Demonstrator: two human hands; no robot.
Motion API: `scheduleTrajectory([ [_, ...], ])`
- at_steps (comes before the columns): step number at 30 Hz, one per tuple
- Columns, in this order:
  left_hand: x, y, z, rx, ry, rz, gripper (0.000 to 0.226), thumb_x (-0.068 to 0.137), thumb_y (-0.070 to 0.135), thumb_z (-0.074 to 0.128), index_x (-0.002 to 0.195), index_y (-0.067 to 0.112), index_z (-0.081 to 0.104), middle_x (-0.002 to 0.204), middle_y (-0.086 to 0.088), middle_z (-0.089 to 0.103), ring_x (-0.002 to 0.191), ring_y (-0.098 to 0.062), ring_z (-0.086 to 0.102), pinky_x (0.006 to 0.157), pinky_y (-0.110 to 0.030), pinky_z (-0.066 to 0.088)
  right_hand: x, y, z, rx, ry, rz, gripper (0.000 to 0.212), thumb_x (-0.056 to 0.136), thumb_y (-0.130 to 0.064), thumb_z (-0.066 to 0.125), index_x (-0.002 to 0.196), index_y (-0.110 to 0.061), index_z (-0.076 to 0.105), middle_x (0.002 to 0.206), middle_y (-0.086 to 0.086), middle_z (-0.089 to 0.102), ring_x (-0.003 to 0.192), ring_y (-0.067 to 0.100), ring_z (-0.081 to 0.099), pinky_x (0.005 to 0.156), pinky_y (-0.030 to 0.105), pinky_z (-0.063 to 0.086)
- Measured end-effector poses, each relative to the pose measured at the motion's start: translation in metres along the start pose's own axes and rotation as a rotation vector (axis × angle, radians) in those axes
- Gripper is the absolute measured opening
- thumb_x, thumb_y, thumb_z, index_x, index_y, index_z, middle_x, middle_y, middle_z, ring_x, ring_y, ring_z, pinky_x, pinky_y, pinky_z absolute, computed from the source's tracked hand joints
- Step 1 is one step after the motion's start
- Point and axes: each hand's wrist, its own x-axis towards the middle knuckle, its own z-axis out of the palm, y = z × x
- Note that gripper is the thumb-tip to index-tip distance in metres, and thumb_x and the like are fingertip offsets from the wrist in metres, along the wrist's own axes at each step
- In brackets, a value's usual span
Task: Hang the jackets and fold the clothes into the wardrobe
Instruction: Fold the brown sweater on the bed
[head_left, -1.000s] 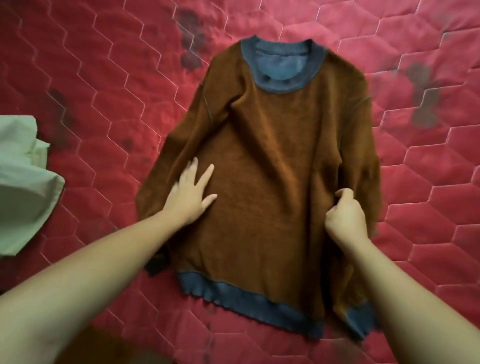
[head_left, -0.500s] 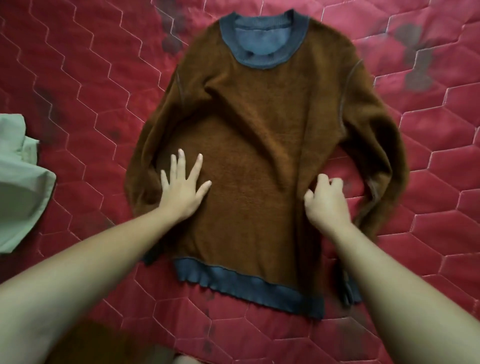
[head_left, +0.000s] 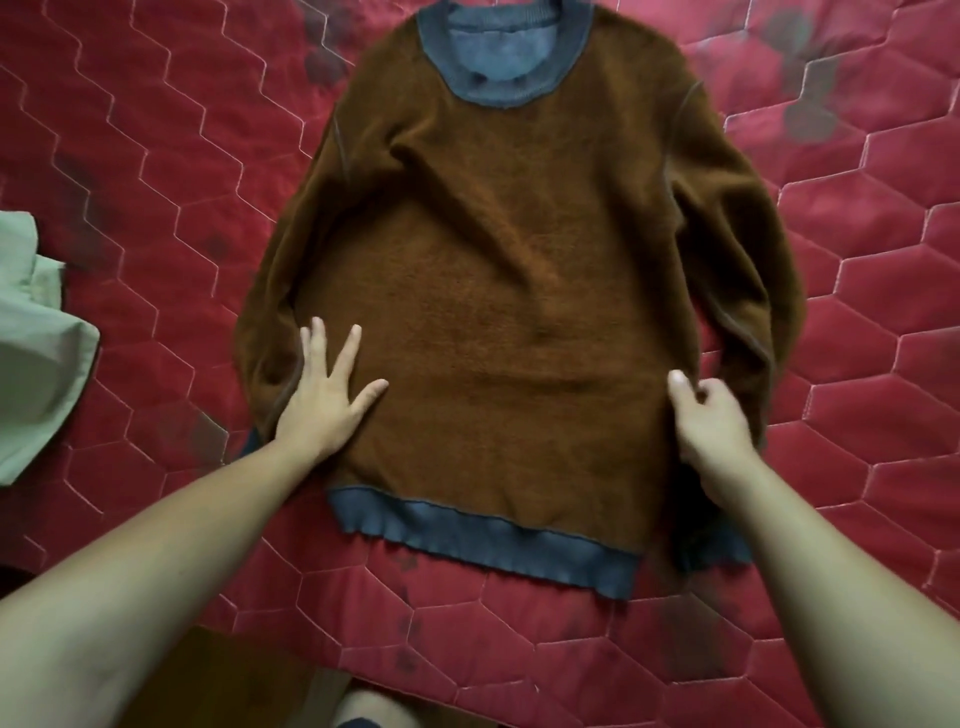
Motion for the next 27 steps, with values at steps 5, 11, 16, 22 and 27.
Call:
scheduleTrajectory([
  [5, -0.026, -0.015, 0.003, -0.39, 0.324, -0.246, 0.08, 0.091, 0.034, 0.073, 0.157, 0.026, 0.029, 0.155, -0.016, 0.042, 0.141, -0.03, 0.043, 0.119, -0.04, 0.034, -0.034, 0.028, 0.007, 0.159, -0.32, 0.166, 0.032, 0.092, -0.027, 0.074, 0.122, -0.022, 0.065, 0.109, -0.002, 0.073, 0.097, 0.018, 0.069, 0.079, 0.034, 0.056],
  [11, -0.036, -0.028, -0.014, -0.975, 0.17, -0.422, 0.04, 0.089, 0.006, 0.072, 0.127, 0.011, 0.064, 0.12, -0.014, 0.071, 0.104, -0.019, 0.071, 0.098, -0.037, 0.054, -0.053, 0.067, 0.006, 0.116, -0.393, 0.233, 0.03, 0.093, -0.008, 0.068, 0.119, -0.024, 0.066, 0.107, 0.001, 0.076, 0.1, 0.023, 0.072, 0.089, 0.051, 0.06],
  [16, -0.051, -0.019, -0.023, -1.135, -0.022, -0.415, 0.02, 0.092, -0.001, 0.062, 0.102, 0.015, 0.069, 0.108, -0.009, 0.072, 0.091, -0.012, 0.073, 0.086, -0.03, 0.055, -0.065, 0.079, 0.005, -0.005, -0.227, 0.048, 0.019, 0.1, -0.017, 0.062, 0.119, -0.017, 0.059, 0.11, 0.001, 0.069, 0.105, 0.021, 0.064, 0.098, 0.033, 0.047],
  [22, -0.075, -0.046, -0.025, -0.48, -0.008, -0.268, 0.032, 0.092, 0.021, 0.072, 0.123, 0.023, 0.062, 0.117, 0.003, 0.072, 0.107, -0.018, 0.067, 0.098, -0.04, 0.051, -0.072, 0.083, 0.002, -0.062, -0.313, 0.095, 0.048, 0.087, 0.002, 0.07, 0.127, -0.022, 0.056, 0.116, 0.003, 0.069, 0.112, 0.023, 0.064, 0.104, 0.038, 0.05],
  [27, -0.083, -0.039, -0.019, -0.069, 0.084, -0.283, 0.053, 0.089, 0.028, 0.075, 0.13, 0.016, 0.043, 0.121, -0.019, 0.06, 0.108, -0.044, 0.061, 0.087, -0.05, 0.05, -0.088, 0.068, 0.0, -0.401, -0.16, -0.043, 0.058, 0.09, -0.008, 0.06, 0.141, -0.014, 0.033, 0.119, 0.019, 0.062, 0.112, 0.043, 0.061, 0.095, 0.047, 0.051],
])
